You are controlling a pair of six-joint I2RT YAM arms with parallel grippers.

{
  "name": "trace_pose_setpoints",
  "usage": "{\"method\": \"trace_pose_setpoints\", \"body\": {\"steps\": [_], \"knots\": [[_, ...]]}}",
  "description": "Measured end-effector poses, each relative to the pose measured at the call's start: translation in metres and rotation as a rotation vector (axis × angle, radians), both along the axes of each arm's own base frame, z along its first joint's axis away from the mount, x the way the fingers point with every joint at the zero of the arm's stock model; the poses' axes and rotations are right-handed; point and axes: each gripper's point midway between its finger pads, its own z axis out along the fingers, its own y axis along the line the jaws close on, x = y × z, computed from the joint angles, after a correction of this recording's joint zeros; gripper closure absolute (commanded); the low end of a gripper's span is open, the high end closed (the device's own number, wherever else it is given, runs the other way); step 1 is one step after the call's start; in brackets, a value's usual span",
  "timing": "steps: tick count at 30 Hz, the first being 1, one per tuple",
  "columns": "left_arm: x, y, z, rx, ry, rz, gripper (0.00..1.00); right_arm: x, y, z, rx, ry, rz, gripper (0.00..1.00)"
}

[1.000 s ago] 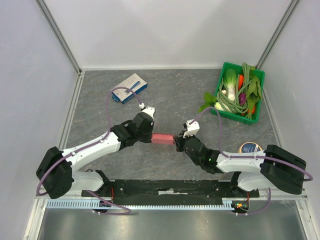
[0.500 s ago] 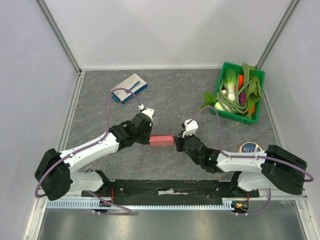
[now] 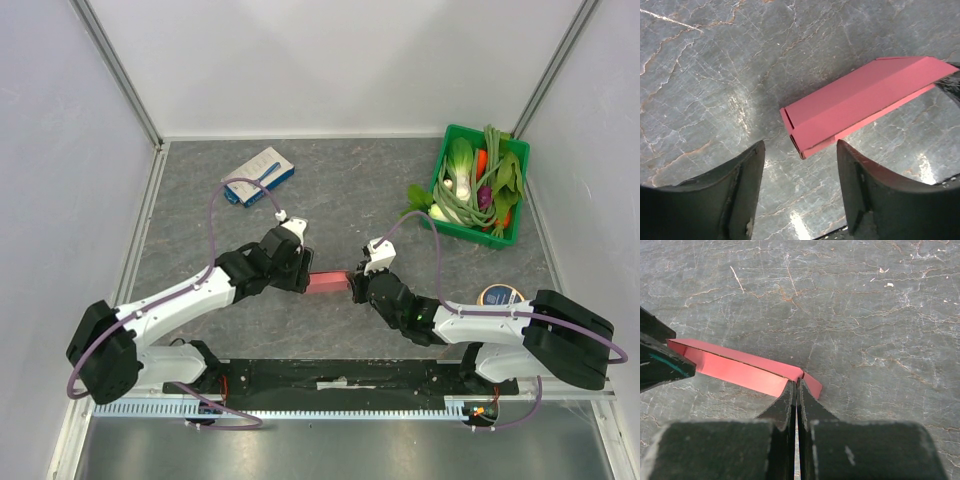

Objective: Fold the paper box

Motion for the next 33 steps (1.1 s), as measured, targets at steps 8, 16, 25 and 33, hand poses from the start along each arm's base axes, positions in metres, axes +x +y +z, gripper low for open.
{"method": "trace_pose_setpoints", "body": {"steps": [8, 16, 25, 33], "knots": [[-0.007, -0.003, 0.024, -0.059, -0.008, -0.022, 0.59, 0.0, 0.0, 0.0, -0.006, 0.001, 0.001, 1.0], [-0.01, -0.003, 0.028, -0.051, 0.018, -0.028, 0.73, 0.0, 0.0, 0.0, -0.008, 0.001, 0.001, 1.0], [-0.004, -0.003, 0.015, 0.011, 0.055, -0.012, 0.8, 0.0, 0.0, 0.0, -0.008, 0.002, 0.001, 1.0], [0.0, 0.001, 0.012, 0.038, 0.045, 0.001, 0.98, 0.0, 0.0, 0.0, -0.008, 0.002, 0.002, 1.0]]}}
